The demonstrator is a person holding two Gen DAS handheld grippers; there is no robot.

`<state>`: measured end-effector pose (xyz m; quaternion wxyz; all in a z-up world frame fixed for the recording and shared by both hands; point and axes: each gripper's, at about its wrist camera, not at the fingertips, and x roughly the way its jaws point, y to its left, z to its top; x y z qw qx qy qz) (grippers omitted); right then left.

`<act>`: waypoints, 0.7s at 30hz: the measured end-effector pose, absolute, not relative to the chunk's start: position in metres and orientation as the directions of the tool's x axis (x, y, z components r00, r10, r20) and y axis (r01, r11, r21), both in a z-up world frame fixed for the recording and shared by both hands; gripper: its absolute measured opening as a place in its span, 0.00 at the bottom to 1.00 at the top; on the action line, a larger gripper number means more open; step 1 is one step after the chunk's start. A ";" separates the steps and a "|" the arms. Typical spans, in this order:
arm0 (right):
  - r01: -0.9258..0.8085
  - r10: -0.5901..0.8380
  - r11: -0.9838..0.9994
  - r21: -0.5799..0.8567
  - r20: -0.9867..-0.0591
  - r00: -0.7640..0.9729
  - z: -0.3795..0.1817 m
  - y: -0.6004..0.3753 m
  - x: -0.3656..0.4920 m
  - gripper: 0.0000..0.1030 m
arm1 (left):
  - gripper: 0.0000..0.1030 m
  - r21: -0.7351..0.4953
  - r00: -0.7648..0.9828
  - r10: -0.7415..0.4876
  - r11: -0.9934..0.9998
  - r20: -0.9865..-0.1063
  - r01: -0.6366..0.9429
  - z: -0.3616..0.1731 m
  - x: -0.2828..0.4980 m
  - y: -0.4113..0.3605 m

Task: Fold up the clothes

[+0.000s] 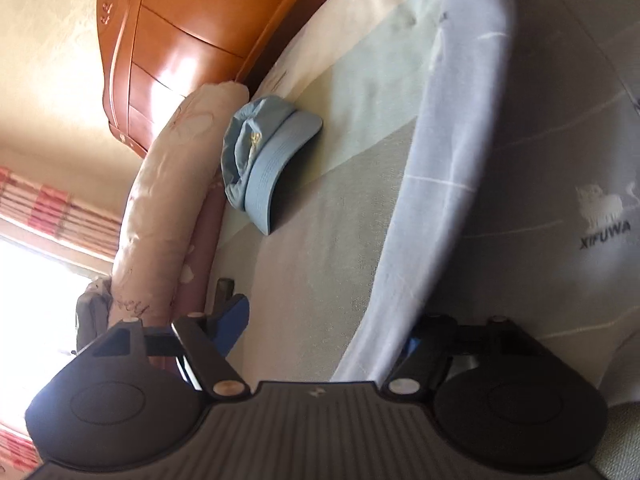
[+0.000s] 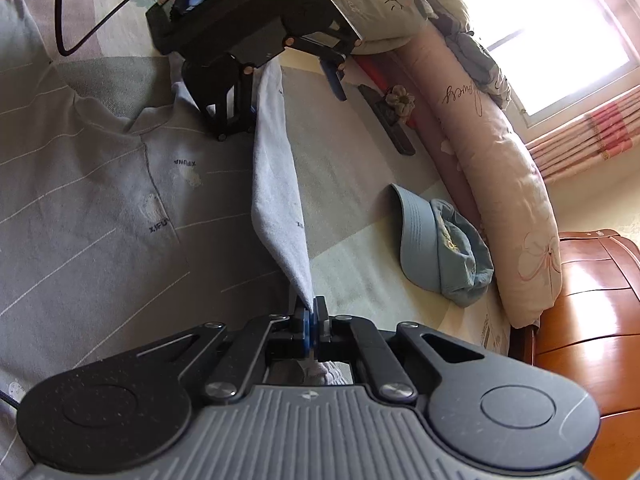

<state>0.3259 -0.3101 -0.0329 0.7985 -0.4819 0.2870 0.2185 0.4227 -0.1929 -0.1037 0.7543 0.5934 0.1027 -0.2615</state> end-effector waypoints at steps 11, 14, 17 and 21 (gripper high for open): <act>-0.645 0.068 0.442 -0.624 -0.693 0.717 -0.039 -0.310 0.329 0.03 | 0.00 0.830 0.814 -0.285 0.097 -0.506 0.550 -0.127 0.400 -0.196; -0.644 0.060 0.438 -0.628 -0.694 0.717 -0.041 -0.310 0.330 0.03 | 0.00 0.799 0.799 -0.269 0.138 -0.538 0.585 -0.111 0.403 -0.197; -0.627 0.040 0.432 -0.648 -0.681 0.731 -0.042 -0.311 0.330 0.03 | 0.00 0.791 0.798 -0.259 0.160 -0.544 0.591 -0.094 0.400 -0.197; -0.603 0.035 0.451 -0.659 -0.662 0.749 -0.033 -0.316 0.328 0.03 | 0.00 0.782 0.798 -0.254 0.186 -0.546 0.595 -0.069 0.383 -0.193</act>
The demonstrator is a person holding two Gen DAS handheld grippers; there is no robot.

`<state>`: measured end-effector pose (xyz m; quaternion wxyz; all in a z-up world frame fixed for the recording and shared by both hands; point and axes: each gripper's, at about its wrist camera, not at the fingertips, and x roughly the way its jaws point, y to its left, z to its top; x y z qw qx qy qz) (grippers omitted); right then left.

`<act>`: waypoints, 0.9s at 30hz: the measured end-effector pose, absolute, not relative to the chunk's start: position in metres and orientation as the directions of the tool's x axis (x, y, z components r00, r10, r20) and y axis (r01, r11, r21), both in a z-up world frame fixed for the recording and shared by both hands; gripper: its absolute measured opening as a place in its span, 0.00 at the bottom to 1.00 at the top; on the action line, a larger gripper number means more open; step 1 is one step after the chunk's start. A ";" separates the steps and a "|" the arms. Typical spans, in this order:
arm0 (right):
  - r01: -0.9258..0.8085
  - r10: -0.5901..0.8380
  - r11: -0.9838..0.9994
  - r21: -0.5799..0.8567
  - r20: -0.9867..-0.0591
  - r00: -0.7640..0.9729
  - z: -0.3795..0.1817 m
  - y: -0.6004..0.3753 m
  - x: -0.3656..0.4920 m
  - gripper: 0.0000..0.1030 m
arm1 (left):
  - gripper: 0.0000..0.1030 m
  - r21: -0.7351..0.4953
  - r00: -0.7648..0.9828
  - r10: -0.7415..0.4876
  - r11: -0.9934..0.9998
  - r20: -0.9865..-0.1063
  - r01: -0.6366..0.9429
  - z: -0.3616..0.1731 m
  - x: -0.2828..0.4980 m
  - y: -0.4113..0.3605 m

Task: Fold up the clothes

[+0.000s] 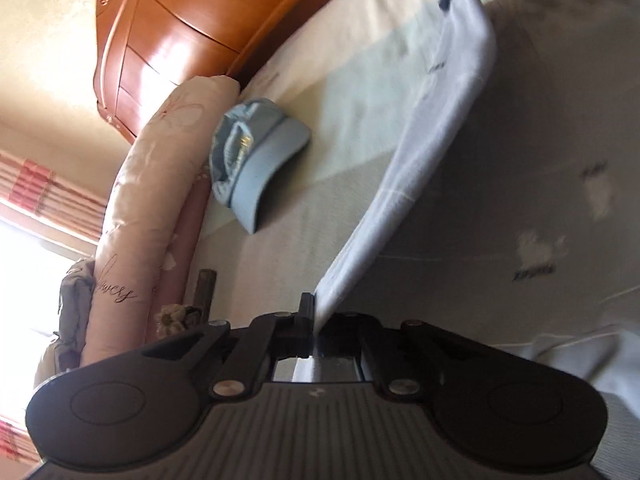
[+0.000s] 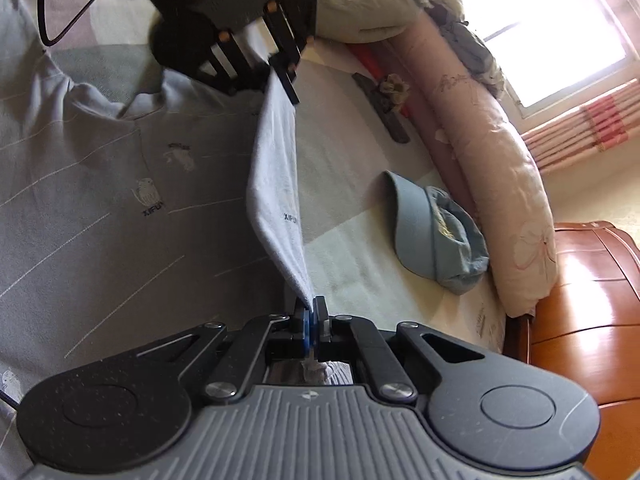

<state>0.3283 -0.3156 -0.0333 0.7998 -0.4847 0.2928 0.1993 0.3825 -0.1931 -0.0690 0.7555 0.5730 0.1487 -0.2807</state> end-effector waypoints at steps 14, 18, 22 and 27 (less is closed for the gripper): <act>-0.585 0.145 0.555 -0.591 -0.624 0.768 0.010 -0.350 0.294 0.03 | 0.00 0.724 0.755 -0.244 0.219 -0.608 0.654 -0.018 0.295 -0.187; -0.615 0.205 0.572 -0.543 -0.631 0.748 0.015 -0.362 0.286 0.03 | 0.00 0.707 0.747 -0.235 0.242 -0.622 0.665 -0.010 0.272 -0.190; -0.647 0.261 0.582 -0.492 -0.640 0.722 0.018 -0.374 0.278 0.03 | 0.00 0.668 0.718 -0.233 0.262 -0.656 0.696 -0.003 0.252 -0.197; -0.685 0.311 0.556 -0.471 -0.646 0.697 0.019 -0.391 0.260 0.03 | 0.00 0.611 0.656 -0.244 0.239 -0.715 0.755 0.003 0.226 -0.213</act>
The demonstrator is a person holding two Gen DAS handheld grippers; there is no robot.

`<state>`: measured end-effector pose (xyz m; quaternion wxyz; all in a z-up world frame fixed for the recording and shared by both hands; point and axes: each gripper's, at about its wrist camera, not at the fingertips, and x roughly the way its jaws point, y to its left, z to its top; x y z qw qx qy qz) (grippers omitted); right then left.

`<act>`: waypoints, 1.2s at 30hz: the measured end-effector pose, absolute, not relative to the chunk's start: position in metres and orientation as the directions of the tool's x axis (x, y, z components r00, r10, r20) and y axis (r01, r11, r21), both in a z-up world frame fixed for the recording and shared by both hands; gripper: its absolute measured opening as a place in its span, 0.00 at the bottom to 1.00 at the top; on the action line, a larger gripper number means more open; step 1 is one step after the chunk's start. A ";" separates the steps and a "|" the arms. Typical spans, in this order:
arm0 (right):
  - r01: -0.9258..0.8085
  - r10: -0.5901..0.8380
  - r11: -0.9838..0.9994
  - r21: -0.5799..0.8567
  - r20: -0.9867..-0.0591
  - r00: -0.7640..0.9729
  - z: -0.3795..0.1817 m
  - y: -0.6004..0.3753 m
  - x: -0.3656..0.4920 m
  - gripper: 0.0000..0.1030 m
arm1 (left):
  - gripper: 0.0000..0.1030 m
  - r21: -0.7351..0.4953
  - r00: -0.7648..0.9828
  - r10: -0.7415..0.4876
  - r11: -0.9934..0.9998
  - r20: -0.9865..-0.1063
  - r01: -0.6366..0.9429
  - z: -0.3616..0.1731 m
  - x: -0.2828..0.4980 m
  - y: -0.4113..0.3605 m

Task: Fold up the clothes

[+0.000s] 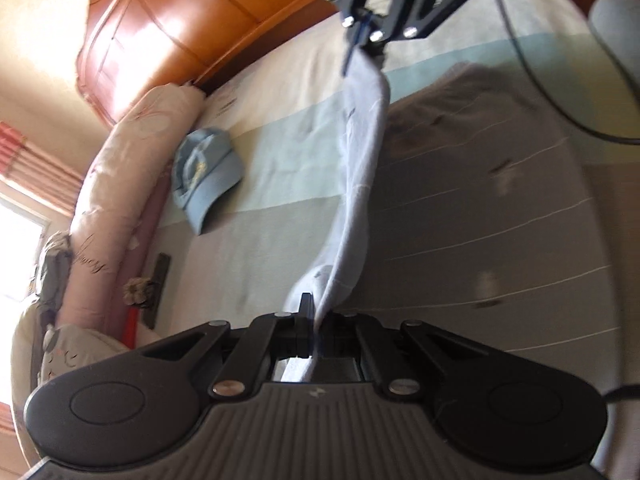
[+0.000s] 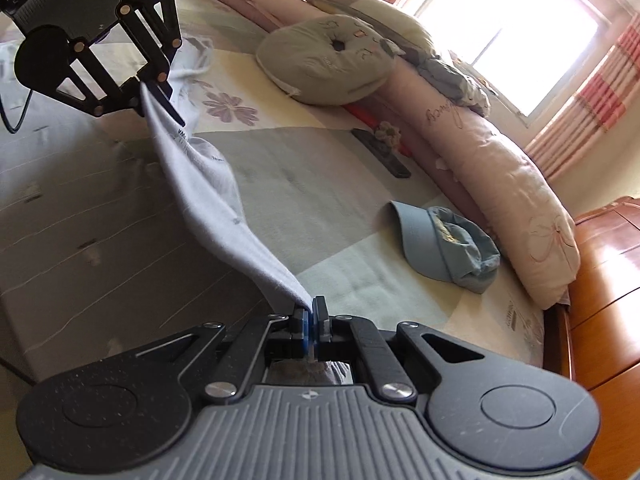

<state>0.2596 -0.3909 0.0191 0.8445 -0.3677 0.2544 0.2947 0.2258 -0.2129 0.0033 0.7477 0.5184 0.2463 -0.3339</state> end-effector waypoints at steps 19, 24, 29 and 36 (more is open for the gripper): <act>-0.817 0.277 0.435 -0.379 -0.807 0.522 -0.023 -0.410 0.221 0.04 | 0.00 0.262 0.297 -0.337 0.148 -0.893 0.954 -0.023 0.203 -0.233; -0.824 0.234 0.445 -0.352 -0.842 0.486 -0.036 -0.407 0.223 0.04 | 0.00 0.214 0.243 -0.345 0.121 -0.906 0.969 -0.041 0.200 -0.229; -0.825 0.206 0.464 -0.323 -0.866 0.455 -0.046 -0.404 0.229 0.06 | 0.00 0.178 0.210 -0.363 0.121 -0.908 0.977 -0.052 0.205 -0.227; -0.779 0.196 0.586 -0.224 -0.893 0.404 -0.036 -0.408 0.236 0.23 | 0.01 0.125 0.169 -0.421 0.130 -0.891 0.984 -0.051 0.210 -0.219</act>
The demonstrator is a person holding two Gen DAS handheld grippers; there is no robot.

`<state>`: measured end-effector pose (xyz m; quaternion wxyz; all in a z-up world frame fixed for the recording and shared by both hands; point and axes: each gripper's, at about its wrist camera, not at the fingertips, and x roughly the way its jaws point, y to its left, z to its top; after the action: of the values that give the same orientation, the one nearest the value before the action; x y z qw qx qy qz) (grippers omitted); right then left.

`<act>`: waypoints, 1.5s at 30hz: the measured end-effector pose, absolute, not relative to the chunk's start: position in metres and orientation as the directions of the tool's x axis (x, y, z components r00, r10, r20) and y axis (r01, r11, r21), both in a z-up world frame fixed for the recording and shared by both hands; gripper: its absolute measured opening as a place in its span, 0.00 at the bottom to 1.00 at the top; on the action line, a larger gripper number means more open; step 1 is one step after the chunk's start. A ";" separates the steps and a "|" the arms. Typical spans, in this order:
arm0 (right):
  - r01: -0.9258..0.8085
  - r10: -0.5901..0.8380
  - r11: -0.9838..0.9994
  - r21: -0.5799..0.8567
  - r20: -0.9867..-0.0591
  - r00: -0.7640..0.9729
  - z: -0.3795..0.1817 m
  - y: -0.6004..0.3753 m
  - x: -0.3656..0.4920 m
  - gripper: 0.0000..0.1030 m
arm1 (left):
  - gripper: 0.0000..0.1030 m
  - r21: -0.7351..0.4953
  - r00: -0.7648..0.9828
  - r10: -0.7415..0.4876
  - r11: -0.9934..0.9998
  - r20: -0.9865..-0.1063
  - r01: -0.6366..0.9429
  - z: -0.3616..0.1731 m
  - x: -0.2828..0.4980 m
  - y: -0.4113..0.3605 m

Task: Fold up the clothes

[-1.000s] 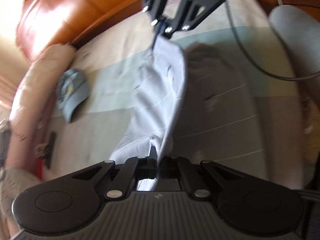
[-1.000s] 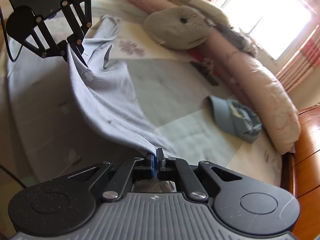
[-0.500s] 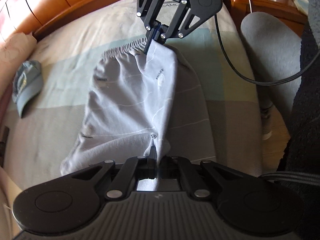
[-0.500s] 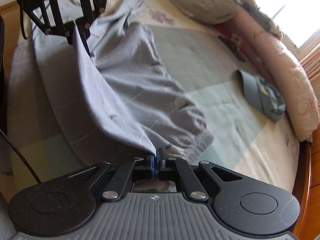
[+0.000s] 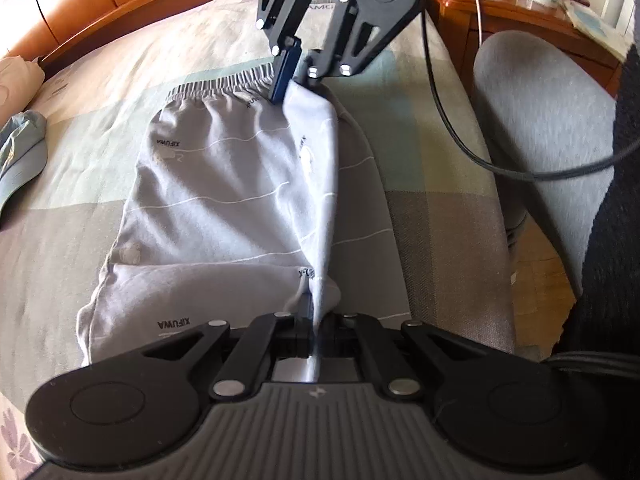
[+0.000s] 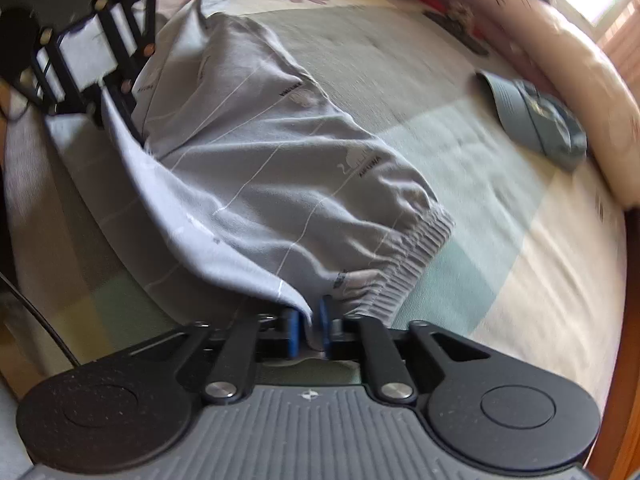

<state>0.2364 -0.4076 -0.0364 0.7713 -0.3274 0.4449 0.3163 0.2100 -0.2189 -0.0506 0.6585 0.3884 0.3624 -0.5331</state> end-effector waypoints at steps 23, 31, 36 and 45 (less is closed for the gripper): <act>-0.418 0.217 0.908 0.021 -0.877 0.428 -0.017 -0.358 0.226 0.48 | 0.44 -0.131 0.204 -0.569 0.492 -0.796 0.861 -0.024 0.255 -0.089; -0.252 0.154 0.967 0.045 -0.889 0.432 -0.043 -0.336 0.212 0.50 | 0.48 -0.284 0.207 -0.562 0.660 -0.801 0.696 -0.057 0.259 -0.052; -0.231 0.154 0.972 0.042 -0.856 0.493 -0.020 -0.326 0.205 0.50 | 0.50 -0.366 0.242 -0.610 0.697 -0.754 0.616 -0.055 0.264 -0.037; -0.392 0.427 0.890 0.231 -0.725 0.541 0.018 -0.284 0.217 0.36 | 0.54 -0.473 0.327 -0.607 0.783 -0.725 0.405 -0.063 0.279 0.001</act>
<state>0.2168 -0.2836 0.0179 0.8775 0.0205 0.4185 0.2332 0.2787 0.0014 -0.0625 0.8079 -0.1034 0.4885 -0.3129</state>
